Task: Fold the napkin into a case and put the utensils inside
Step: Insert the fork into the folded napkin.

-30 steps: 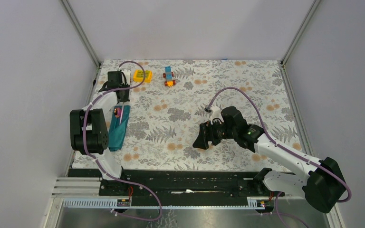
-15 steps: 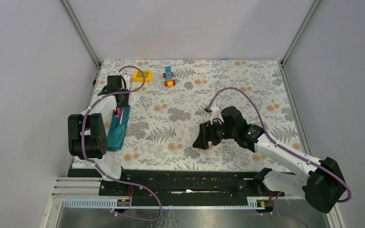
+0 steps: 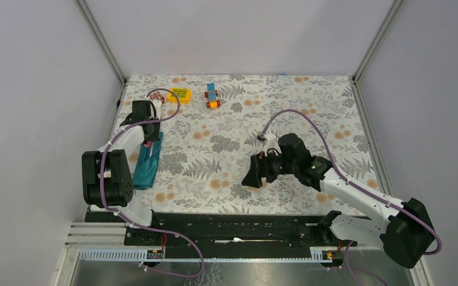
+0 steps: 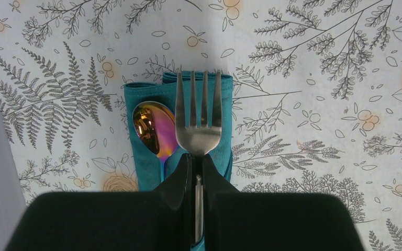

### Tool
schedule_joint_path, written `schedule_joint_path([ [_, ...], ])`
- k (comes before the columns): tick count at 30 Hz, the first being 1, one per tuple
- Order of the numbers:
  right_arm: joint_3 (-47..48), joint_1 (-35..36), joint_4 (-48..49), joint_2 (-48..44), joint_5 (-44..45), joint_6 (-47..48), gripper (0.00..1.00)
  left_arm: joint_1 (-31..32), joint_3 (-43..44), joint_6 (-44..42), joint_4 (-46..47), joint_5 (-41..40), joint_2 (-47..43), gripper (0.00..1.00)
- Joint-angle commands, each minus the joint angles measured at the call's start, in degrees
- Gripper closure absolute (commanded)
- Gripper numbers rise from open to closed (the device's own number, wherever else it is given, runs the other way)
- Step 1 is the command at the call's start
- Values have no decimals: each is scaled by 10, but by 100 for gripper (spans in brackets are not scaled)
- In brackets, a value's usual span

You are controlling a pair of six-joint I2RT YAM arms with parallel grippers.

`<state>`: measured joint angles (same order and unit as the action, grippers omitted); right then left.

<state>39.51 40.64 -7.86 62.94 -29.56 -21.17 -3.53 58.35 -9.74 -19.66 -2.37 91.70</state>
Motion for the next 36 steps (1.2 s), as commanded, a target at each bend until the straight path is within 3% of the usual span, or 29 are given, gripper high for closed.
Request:
schedule_joint_path([
  [1,8,-4,18,-14,-9,8,16,-6,-1,4,0,-3,-6,100],
  [25,8,-5,19,-17,-13,8,16,-9,-33,4,-24,-2,26,96],
  [36,9,-3,20,-16,-16,7,16,-13,9,14,-86,19,21,100],
])
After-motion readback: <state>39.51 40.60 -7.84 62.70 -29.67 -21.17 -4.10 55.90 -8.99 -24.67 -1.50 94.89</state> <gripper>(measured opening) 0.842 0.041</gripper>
